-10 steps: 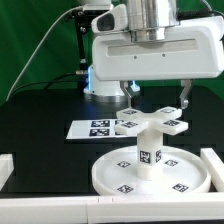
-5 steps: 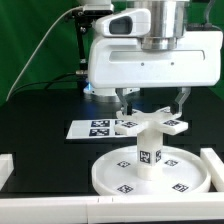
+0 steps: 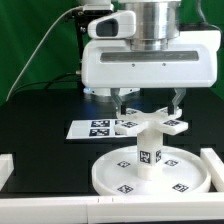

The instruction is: Assemble round table

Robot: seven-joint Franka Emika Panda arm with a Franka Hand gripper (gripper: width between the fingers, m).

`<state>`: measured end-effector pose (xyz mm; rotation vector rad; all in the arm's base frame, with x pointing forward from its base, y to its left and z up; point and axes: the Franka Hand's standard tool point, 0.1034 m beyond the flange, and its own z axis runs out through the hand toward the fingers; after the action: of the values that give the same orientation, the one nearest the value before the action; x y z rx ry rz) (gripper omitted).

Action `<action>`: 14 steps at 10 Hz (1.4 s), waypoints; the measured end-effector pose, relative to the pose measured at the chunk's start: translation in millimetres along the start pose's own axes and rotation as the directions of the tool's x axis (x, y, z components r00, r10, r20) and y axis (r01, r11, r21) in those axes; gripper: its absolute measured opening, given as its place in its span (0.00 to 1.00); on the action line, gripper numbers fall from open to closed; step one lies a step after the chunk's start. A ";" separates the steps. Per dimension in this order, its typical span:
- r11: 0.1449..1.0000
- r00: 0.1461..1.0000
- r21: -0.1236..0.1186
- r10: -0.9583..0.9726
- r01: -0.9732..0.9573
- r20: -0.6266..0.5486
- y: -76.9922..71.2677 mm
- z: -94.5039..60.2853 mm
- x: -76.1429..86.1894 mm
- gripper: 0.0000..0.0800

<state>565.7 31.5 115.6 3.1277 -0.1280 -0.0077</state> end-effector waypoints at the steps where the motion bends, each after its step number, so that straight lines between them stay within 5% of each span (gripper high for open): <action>1: 1.000 1.000 -0.001 -0.005 0.005 -0.001 -3.1 1.1 -0.5 0.81; 9: 1.000 1.000 -0.009 0.020 -0.020 0.007 -7.7 16.1 -6.1 0.78; 10: 1.000 1.000 -0.010 0.020 -0.020 0.007 -7.4 16.2 -6.1 0.55; 14: 0.949 0.949 -0.010 0.314 -0.314 -0.004 -8.8 16.6 -5.6 0.55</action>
Offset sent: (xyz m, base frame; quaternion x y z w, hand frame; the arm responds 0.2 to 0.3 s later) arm 0.0035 0.0144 -0.0102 0.0127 0.0052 0.0237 0.9996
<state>560.7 40.5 99.0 3.0564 -0.6215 -0.0019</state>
